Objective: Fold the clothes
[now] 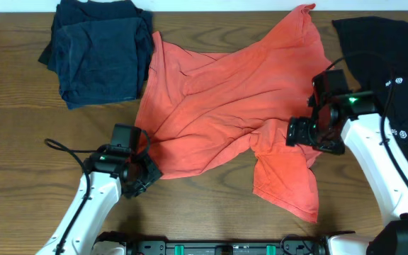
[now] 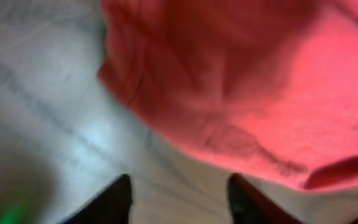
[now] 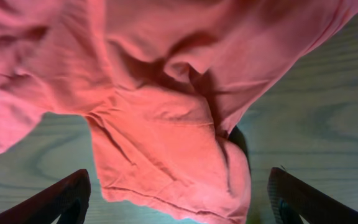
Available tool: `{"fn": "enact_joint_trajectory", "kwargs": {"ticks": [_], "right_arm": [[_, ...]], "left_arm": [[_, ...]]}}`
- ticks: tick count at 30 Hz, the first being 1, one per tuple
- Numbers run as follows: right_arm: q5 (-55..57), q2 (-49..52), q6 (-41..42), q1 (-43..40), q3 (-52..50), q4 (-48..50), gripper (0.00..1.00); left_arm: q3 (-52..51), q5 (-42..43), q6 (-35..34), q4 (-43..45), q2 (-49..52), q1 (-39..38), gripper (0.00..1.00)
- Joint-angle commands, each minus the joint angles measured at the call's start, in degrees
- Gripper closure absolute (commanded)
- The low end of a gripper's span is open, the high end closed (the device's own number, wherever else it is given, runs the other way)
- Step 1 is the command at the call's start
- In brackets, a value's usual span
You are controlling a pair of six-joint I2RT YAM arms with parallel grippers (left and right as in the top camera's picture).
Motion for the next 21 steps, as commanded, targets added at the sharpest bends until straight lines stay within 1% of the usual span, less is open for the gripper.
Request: {"fn": "enact_joint_trajectory", "kwargs": {"ticks": [1, 4, 11, 15, 16, 19, 20, 21], "right_arm": [[-1.03, -1.33, 1.14, 1.05, -2.62, 1.22, 0.11], [-1.51, -1.33, 1.40, 1.66, -4.02, 1.95, 0.12], [-1.44, -1.33, 1.60, 3.72, -4.85, 2.19, 0.12], [-1.46, -1.33, 2.27, 4.39, -5.01, 1.66, 0.13], [-1.46, -1.33, 2.84, 4.52, -5.14, 1.14, 0.13], [-1.46, -1.36, 3.93, 4.61, -5.55, -1.22, 0.15], [-1.49, -1.36, 4.26, 4.61, -5.62, -2.05, 0.16], [-1.46, -1.36, 4.81, 4.70, -5.70, -3.43, 0.17]], "left_arm": [[-1.88, -4.85, -0.20, 2.45, 1.49, -0.37, 0.38], [-2.14, -5.49, 1.18, 4.76, 3.93, -0.37, 0.38], [-2.14, -9.33, 1.18, 9.42, 10.93, -0.37, 0.38], [-2.14, -9.60, 1.16, 12.00, 14.03, -0.37, 0.39], [-2.14, -9.60, 1.18, 12.50, 14.58, -0.35, 0.45], [-2.14, -10.03, 1.20, 13.25, 15.19, -0.37, 0.87], [-2.14, -10.08, 1.18, 13.27, 15.19, -0.37, 0.94], [-2.14, -10.21, 1.18, 13.27, 15.19, -0.37, 0.94]]}}
